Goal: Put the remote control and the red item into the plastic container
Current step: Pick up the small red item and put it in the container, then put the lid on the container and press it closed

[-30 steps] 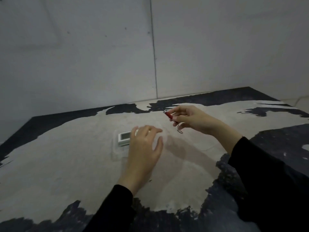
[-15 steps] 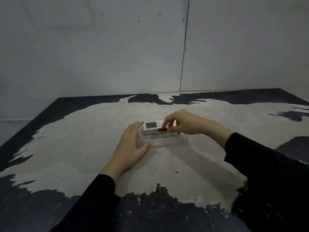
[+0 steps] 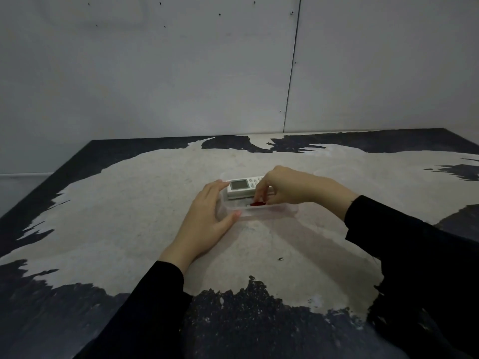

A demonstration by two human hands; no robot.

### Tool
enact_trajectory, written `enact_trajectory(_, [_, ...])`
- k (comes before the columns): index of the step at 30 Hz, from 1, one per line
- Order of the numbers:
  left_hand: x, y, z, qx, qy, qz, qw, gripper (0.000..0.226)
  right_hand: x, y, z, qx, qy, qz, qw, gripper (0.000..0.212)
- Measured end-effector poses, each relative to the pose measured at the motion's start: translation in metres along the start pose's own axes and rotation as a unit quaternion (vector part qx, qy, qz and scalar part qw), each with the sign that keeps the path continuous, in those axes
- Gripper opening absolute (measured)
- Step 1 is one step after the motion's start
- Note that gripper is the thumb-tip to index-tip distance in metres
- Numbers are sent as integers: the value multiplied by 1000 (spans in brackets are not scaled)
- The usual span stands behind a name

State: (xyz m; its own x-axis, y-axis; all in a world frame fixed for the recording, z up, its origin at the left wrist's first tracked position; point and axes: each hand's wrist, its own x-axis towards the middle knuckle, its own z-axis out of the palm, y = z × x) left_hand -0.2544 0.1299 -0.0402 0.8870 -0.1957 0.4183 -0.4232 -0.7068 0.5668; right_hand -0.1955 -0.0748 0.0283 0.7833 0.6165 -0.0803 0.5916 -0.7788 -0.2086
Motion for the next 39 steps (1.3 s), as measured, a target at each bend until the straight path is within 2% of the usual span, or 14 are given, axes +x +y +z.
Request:
enact_trajectory(7, [0,-1,0,19,-7,-2,1000,61,-28,5,-14,47,46,46,997,17])
enact_trajectory(11, [-1,2,-1,15,-17,-12,1000,62,-59,40,-11,89,180,136,970,18])
enact_trajectory(13, [-2,4,-2,13,-20,-17,1000,61,-76,69,-6,68,192,273,940,48])
enact_trajectory(15, [-3,7,-2,6,-21,-18,1000,60,-93,92,3,38,110,414,903,85])
enact_trajectory(17, [-3,10,-2,2,-22,-14,1000,59,-103,105,11,43,64,459,885,105])
enact_trajectory(21, [-4,13,-4,-12,-23,-23,999,58,-101,106,16,52,67,427,900,112])
enact_trajectory(23, [-6,15,-5,-16,-25,-26,999,57,-98,93,15,19,23,405,914,100])
enact_trajectory(25, [-6,15,-5,-22,-26,-29,999,57,-97,82,11,-27,14,385,922,75])
enact_trajectory(29, [-5,11,-5,-15,-36,-36,999,58,-95,68,-6,-88,148,340,924,28])
enact_trajectory(32, [-6,12,-4,-6,-42,-36,998,59,-91,55,-24,-134,283,305,899,19])
enact_trajectory(34, [-7,13,-5,-16,-40,-34,998,61,-88,43,-38,-98,361,255,892,18])
enact_trajectory(36, [-6,14,-5,-32,-38,-41,998,63,-83,30,-52,-9,401,188,896,20])
enact_trajectory(37, [-7,14,-6,-42,-37,-52,997,65,-78,26,-59,36,396,154,905,21])
enact_trajectory(39, [-7,14,-6,-65,-39,-73,994,70,-68,19,-70,126,323,109,932,23])
